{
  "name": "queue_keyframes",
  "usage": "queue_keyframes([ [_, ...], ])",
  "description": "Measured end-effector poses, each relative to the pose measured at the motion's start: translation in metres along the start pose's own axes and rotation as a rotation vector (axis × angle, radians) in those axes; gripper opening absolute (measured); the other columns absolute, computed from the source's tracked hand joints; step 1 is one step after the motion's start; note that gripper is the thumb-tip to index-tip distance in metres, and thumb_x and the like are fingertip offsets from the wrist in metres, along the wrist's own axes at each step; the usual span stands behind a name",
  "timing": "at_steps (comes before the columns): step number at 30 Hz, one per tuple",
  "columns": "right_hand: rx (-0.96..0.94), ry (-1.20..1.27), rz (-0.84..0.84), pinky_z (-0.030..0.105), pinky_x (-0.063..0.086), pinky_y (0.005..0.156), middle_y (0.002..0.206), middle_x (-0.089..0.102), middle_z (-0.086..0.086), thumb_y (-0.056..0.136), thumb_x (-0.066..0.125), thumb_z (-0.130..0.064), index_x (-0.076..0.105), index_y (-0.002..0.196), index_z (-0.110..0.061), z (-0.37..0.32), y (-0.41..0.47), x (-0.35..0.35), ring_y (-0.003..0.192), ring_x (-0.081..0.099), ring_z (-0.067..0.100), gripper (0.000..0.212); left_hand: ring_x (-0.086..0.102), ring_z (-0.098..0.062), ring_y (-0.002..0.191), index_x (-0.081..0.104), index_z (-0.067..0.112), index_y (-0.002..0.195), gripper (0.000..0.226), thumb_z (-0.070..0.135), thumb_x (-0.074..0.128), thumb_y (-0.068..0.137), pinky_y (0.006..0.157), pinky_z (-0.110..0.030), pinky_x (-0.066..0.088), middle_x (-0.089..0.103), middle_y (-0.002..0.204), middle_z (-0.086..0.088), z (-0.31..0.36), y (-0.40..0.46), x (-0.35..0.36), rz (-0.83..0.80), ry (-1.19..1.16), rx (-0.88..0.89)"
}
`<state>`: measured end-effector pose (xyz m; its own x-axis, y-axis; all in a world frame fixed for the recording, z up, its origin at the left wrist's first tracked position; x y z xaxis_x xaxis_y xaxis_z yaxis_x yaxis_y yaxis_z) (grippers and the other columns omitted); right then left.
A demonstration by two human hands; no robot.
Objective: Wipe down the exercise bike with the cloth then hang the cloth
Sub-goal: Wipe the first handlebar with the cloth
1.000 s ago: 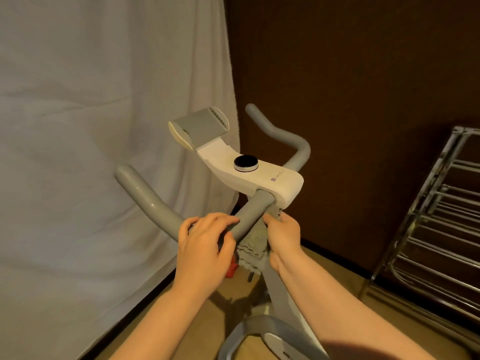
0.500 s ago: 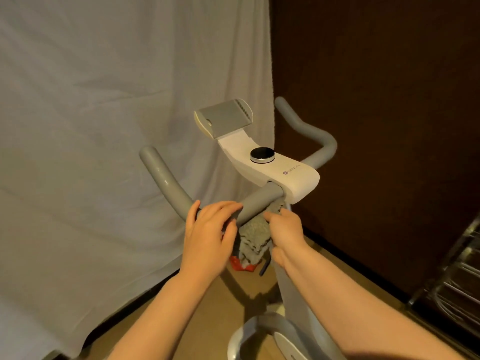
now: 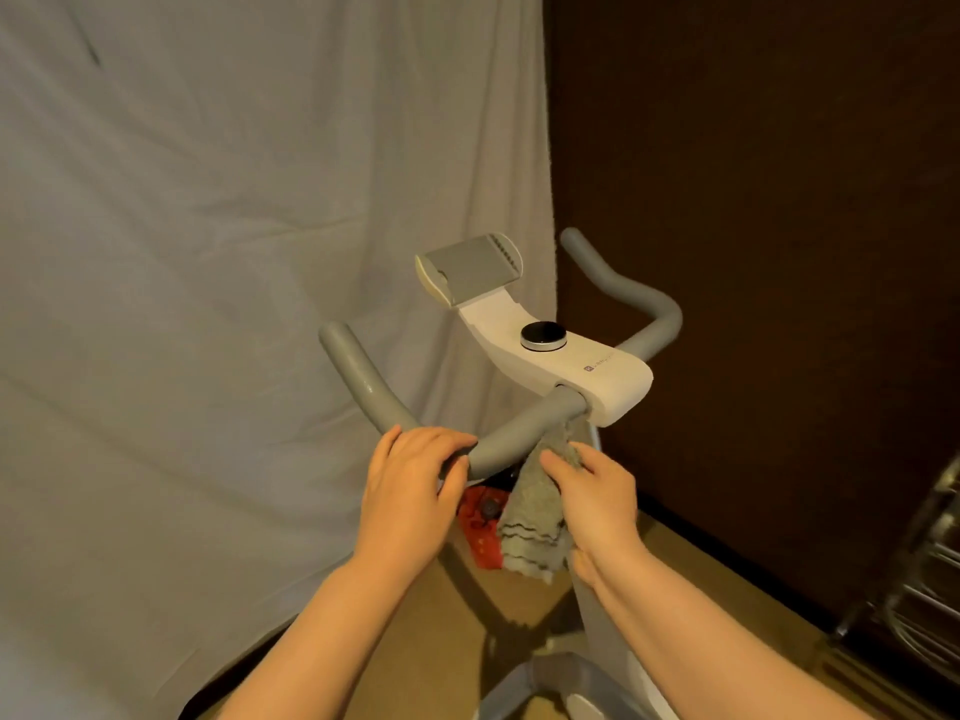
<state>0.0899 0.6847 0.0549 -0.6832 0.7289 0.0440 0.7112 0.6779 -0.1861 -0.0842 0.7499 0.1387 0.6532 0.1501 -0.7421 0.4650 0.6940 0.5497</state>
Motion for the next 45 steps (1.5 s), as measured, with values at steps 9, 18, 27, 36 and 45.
queue_keyframes([
  [9,-0.592,-0.358,0.092,-0.001,0.035,0.084,0.112,0.059,-0.009,0.089,0.068,-0.015,0.068,0.112,-0.020,-0.068,-0.043,0.030,0.099,0.052,-0.006,0.024,0.057,-0.008,0.096,0.071,0.028,0.105,0.017,0.025,0.066,0.089,0.087,-0.036,0.047,0.067,0.098,0.015,-0.019,0.011,0.004,-0.070,-0.156,0.045],
  [18,-0.626,-0.485,0.159,-0.006,0.030,0.082,0.112,0.056,-0.007,0.090,0.064,-0.007,0.068,0.117,-0.018,-0.068,-0.056,0.041,0.096,0.049,-0.006,0.029,0.055,-0.004,0.109,0.069,0.028,0.112,0.023,0.018,0.062,0.092,0.096,-0.027,0.043,0.065,0.113,0.016,-0.026,0.008,-0.002,-0.109,-0.321,0.081],
  [27,-0.623,-0.632,0.245,0.000,0.033,0.086,0.112,0.042,-0.009,0.092,0.062,-0.011,0.066,0.121,-0.020,-0.067,-0.054,0.034,0.101,0.045,0.002,0.030,0.057,-0.007,0.105,0.070,0.030,0.108,0.022,0.017,0.063,0.091,0.097,-0.041,0.044,0.066,0.109,0.017,-0.025,0.014,0.000,-0.119,-0.333,0.154],
  [36,-0.762,-0.688,0.237,0.026,0.037,0.093,0.107,0.054,-0.009,0.090,0.067,-0.020,0.073,0.110,-0.025,-0.064,-0.049,0.035,0.107,0.043,0.010,0.022,0.049,-0.013,0.126,0.069,0.024,0.112,0.025,0.012,0.057,0.094,0.107,-0.051,0.037,0.061,0.125,0.007,-0.055,0.007,-0.007,-0.007,-0.338,0.041],
  [45,-0.962,-0.761,0.116,0.013,0.027,0.094,0.112,0.053,0.004,0.080,0.073,-0.001,0.073,0.113,-0.021,-0.057,-0.060,0.051,0.111,0.039,0.014,0.039,0.030,-0.008,0.142,0.057,0.025,0.132,0.043,0.004,0.053,0.095,0.117,-0.042,0.028,0.047,0.145,0.007,-0.054,-0.018,-0.002,0.011,-0.371,-0.103],
])
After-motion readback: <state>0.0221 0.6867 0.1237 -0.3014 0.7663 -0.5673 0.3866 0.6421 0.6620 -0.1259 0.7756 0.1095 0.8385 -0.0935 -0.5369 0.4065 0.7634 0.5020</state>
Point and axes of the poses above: each hand's wrist, its own y-axis towards the middle knuckle, its own x-axis out of the palm, z = x × y, the point moved 9 cm from there along y, towards the middle knuckle
